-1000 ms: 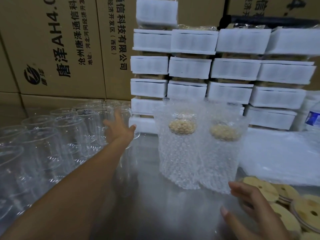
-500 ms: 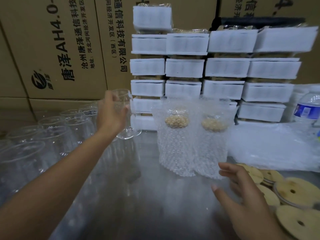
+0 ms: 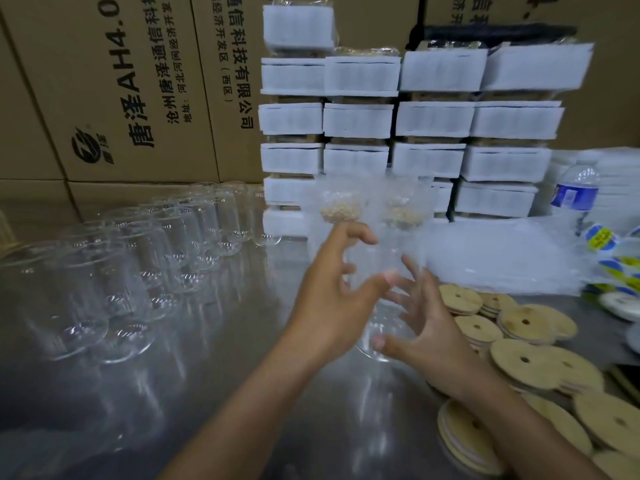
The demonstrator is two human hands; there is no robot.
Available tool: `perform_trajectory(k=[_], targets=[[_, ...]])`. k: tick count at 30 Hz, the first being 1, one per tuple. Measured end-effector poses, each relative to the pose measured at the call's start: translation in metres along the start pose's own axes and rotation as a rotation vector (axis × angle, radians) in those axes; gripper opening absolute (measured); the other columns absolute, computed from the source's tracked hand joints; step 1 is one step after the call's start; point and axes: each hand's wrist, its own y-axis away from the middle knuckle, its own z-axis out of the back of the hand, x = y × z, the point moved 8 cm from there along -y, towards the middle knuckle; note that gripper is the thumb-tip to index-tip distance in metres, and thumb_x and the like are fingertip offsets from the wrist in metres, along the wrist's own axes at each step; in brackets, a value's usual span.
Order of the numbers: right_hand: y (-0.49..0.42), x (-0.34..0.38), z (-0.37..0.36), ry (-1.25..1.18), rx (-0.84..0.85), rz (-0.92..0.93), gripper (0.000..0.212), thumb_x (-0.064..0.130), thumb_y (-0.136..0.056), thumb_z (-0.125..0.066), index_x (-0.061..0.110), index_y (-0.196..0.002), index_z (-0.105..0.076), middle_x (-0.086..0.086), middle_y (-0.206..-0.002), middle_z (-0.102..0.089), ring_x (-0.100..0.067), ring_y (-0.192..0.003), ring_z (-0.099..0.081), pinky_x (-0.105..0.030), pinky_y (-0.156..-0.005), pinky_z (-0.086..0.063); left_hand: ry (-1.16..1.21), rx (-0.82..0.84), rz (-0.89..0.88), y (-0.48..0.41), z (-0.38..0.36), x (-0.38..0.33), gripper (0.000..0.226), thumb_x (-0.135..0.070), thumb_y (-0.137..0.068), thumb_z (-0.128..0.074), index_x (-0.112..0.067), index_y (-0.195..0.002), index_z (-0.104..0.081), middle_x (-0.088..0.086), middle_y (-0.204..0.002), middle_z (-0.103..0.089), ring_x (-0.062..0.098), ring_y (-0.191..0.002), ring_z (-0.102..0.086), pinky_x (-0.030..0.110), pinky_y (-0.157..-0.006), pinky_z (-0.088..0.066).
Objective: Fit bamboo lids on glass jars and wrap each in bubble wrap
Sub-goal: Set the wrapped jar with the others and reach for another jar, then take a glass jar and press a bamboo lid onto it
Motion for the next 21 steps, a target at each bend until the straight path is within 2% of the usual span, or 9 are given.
perform_trajectory(k=[2,4,6,8,11,14,16,18,21], targets=[[0.002,-0.001,0.006,0.025,-0.053,0.006,0.102,0.055,-0.049,-0.084,0.054,-0.133,-0.027,0.026,-0.127,-0.050,0.009,-0.116,-0.051,-0.007,-0.085,-0.044,0.036,0.041,0.008,0.003,-0.015,0.006,0.044,-0.031,-0.085,-0.070,-0.064,-0.099,-0.045,-0.034,-0.121,-0.042,0.004,-0.112,-0.051,0.018,-0.086,-0.044],[0.002,0.000,0.017,0.065,-0.142,0.025,0.094,0.052,-0.053,-0.084,0.053,-0.130,-0.030,0.031,-0.121,-0.050,0.010,-0.114,-0.051,-0.010,-0.082,-0.045,0.110,0.053,0.039,0.003,-0.022,0.015,0.059,-0.047,-0.076,-0.071,-0.071,-0.115,-0.034,-0.029,-0.132,-0.041,-0.004,-0.117,-0.049,0.011,-0.085,-0.044],[0.002,0.001,0.022,0.060,-0.208,0.032,0.086,0.046,-0.058,-0.087,0.057,-0.122,-0.031,0.028,-0.119,-0.050,0.007,-0.112,-0.052,-0.014,-0.082,-0.047,0.204,0.060,0.086,0.005,-0.027,0.031,0.083,-0.057,-0.061,-0.079,-0.066,-0.124,-0.026,-0.020,-0.140,-0.040,-0.003,-0.122,-0.047,0.006,-0.080,-0.046],[0.001,-0.001,0.019,0.020,-0.223,0.026,0.087,0.035,-0.056,-0.090,0.052,-0.119,-0.033,0.018,-0.119,-0.050,-0.001,-0.110,-0.054,-0.017,-0.077,-0.051,0.251,0.075,0.139,0.010,-0.037,0.049,0.096,-0.054,-0.048,-0.085,-0.057,-0.125,-0.028,-0.016,-0.141,-0.041,0.003,-0.126,-0.046,0.002,-0.075,-0.045],[-0.001,-0.003,0.010,0.014,-0.196,0.026,0.095,0.030,-0.051,-0.084,0.043,-0.128,-0.031,0.012,-0.120,-0.048,0.001,-0.109,-0.052,-0.013,-0.073,-0.050,0.270,0.063,0.174,0.011,-0.046,0.065,0.090,-0.052,-0.043,-0.078,-0.049,-0.121,-0.034,-0.019,-0.132,-0.047,-0.002,-0.119,-0.051,0.003,-0.079,-0.045],[-0.001,-0.006,0.007,0.008,-0.157,-0.004,0.100,0.017,-0.056,-0.083,0.040,-0.136,-0.027,0.011,-0.123,-0.047,0.002,-0.112,-0.052,-0.020,-0.077,-0.054,0.300,0.019,0.204,0.006,-0.047,0.080,0.085,-0.050,-0.043,-0.079,-0.045,-0.118,-0.041,-0.016,-0.126,-0.055,-0.006,-0.111,-0.057,0.023,-0.096,-0.049],[0.000,-0.008,0.004,0.037,-0.078,-0.038,0.106,0.009,-0.063,-0.085,0.041,-0.141,-0.020,0.015,-0.128,-0.045,0.003,-0.118,-0.048,-0.024,-0.088,-0.053,0.287,-0.001,0.202,0.005,-0.045,0.086,0.080,-0.047,-0.044,-0.079,-0.041,-0.116,-0.045,-0.014,-0.120,-0.059,-0.007,-0.106,-0.059,0.034,-0.099,-0.049],[0.001,-0.010,0.002,0.090,0.052,-0.090,0.107,0.013,-0.071,-0.081,0.043,-0.146,-0.011,0.024,-0.133,-0.040,0.011,-0.124,-0.039,-0.015,-0.094,-0.045,0.267,-0.016,0.196,0.003,-0.042,0.092,0.078,-0.047,-0.045,-0.079,-0.039,-0.116,-0.047,-0.013,-0.116,-0.061,-0.007,-0.103,-0.060,0.036,-0.099,-0.048],[-0.002,-0.011,0.014,0.198,0.149,-0.134,0.086,0.006,-0.080,-0.067,0.042,-0.146,-0.026,0.023,-0.140,-0.039,0.012,-0.125,-0.035,0.003,-0.078,-0.038,0.217,-0.032,0.187,0.001,-0.031,0.101,0.081,-0.050,-0.047,-0.080,-0.042,-0.119,-0.045,-0.015,-0.119,-0.059,-0.007,-0.106,-0.058,0.031,-0.095,-0.047]])
